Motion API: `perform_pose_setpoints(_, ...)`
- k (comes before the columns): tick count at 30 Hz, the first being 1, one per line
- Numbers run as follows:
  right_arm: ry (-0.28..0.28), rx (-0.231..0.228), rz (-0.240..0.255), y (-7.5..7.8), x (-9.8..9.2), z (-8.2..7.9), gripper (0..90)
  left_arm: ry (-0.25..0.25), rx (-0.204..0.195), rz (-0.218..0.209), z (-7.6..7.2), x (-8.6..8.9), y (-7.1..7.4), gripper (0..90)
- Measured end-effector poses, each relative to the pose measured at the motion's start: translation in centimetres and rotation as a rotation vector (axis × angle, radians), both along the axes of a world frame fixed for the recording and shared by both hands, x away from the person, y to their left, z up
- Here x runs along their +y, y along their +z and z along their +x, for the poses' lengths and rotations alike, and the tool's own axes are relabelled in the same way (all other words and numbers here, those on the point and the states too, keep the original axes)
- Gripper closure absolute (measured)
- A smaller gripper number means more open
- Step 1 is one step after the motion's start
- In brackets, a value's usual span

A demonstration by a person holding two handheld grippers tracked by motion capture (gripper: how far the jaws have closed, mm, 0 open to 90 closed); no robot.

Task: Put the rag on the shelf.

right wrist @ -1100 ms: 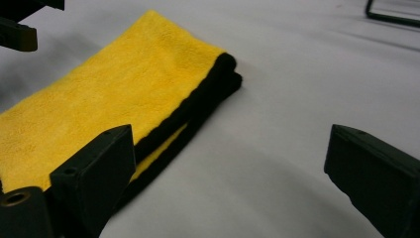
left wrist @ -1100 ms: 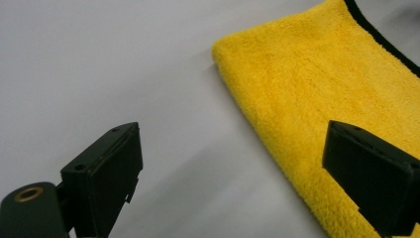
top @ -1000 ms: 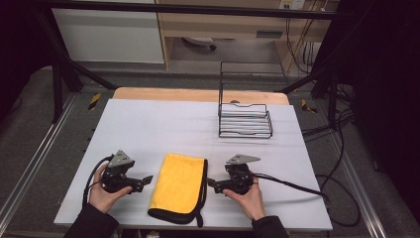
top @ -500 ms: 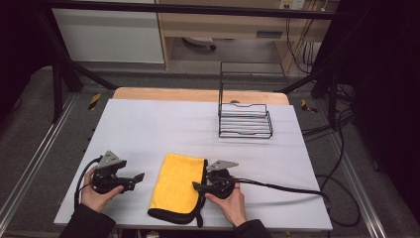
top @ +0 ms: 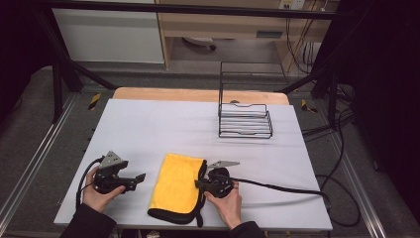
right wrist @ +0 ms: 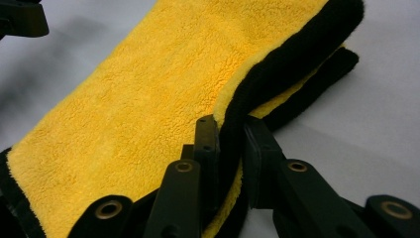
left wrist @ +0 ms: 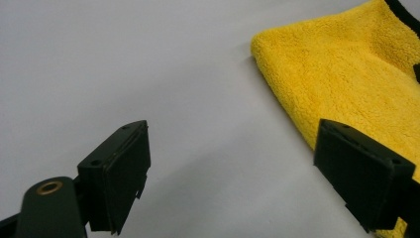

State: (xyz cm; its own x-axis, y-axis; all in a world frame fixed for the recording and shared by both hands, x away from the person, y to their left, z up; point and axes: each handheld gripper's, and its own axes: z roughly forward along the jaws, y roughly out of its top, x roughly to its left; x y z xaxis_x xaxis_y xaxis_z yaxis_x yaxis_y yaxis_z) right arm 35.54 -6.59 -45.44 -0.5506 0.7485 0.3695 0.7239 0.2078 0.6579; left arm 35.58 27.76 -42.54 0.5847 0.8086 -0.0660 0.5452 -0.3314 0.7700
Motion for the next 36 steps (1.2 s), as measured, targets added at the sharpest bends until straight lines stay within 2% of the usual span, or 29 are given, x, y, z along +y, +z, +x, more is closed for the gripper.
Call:
perform_pose_setpoints(6,0.009,0.007,0.021,0.9,-0.8,0.3,81.3,0.000,-0.003,-0.016,-0.1,0.1,0.1,14.4)
perform_pose_setpoints(8,0.007,-0.008,0.003,1.4,-1.1,0.3,81.5,-0.005,-0.002,-0.018,-0.1,0.1,0.2,14.4)
perform_pose_setpoints(11,0.008,-0.006,-0.013,2.0,-1.9,0.5,81.5,-0.013,0.000,-0.023,-0.2,-0.1,0.2,14.2)
perform_pose_setpoints(16,0.010,-0.012,-0.055,2.6,-4.0,0.9,81.3,-0.028,0.010,-0.029,-0.2,-0.5,0.1,13.7)
perform_pose_setpoints(26,0.050,-0.052,-0.135,2.5,-7.7,1.8,80.9,-0.074,0.027,-0.022,-0.3,-2.0,-0.1,8.2)
perform_pose_setpoints(30,0.055,-0.052,-0.142,2.3,-8.6,2.0,80.8,-0.086,0.034,-0.016,-0.3,-2.3,-0.2,6.0)
perform_pose_setpoints(36,0.055,-0.052,-0.149,2.1,-9.6,2.3,80.5,-0.093,0.035,-0.030,-0.3,-2.5,-0.1,5.2)
